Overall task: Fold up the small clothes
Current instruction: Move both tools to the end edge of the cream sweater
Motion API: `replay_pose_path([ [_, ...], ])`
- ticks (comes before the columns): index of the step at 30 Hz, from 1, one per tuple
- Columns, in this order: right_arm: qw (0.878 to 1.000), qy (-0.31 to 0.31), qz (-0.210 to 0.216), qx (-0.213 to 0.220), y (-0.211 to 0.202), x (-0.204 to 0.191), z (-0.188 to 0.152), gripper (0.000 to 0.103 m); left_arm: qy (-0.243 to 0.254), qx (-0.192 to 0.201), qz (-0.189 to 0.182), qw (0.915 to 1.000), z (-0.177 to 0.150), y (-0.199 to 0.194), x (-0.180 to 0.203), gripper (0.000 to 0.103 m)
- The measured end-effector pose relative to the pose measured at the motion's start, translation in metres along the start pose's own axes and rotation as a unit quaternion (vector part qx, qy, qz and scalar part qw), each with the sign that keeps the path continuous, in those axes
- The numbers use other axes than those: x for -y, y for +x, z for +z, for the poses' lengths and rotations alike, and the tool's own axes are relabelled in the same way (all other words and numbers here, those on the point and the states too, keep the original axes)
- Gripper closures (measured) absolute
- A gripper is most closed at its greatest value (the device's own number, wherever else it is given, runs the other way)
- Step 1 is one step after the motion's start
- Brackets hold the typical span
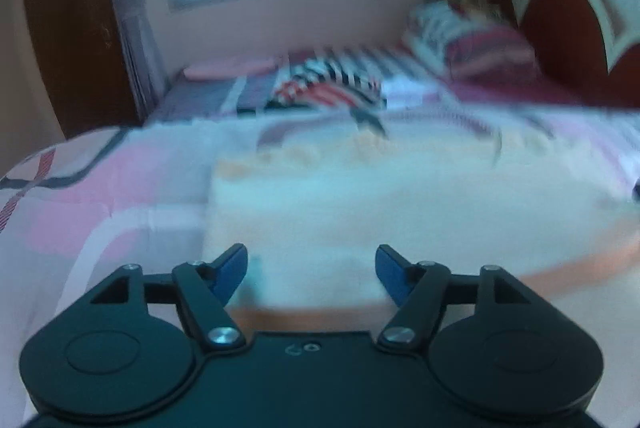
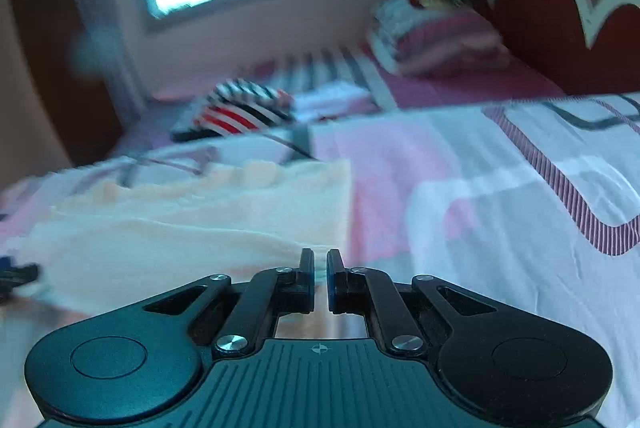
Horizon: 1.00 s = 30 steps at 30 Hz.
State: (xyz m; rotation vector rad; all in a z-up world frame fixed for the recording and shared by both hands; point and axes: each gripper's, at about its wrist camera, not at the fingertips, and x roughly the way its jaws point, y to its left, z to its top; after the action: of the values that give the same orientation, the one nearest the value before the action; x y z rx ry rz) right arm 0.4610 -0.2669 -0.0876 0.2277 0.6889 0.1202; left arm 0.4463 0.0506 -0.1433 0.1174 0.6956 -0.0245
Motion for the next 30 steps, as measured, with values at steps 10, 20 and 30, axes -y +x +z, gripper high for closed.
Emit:
replay_pose_path([
  [10, 1.000, -0.028, 0.001, 0.001, -0.039, -0.023, -0.015, 0.097, 0.013, 0.001, 0.012, 0.9998, -0.005, -0.027, 0.003, 0.036],
  [20, 1.000, -0.017, 0.012, 0.000, -0.112, -0.018, -0.034, 0.043, 0.025, 0.022, 0.010, 0.9994, -0.052, -0.110, -0.005, 0.019],
  [30, 0.997, 0.039, 0.054, -0.038, -0.221, 0.003, -0.124, 0.042, -0.012, -0.052, -0.040, 0.9978, -0.158, -0.192, -0.060, 0.036],
])
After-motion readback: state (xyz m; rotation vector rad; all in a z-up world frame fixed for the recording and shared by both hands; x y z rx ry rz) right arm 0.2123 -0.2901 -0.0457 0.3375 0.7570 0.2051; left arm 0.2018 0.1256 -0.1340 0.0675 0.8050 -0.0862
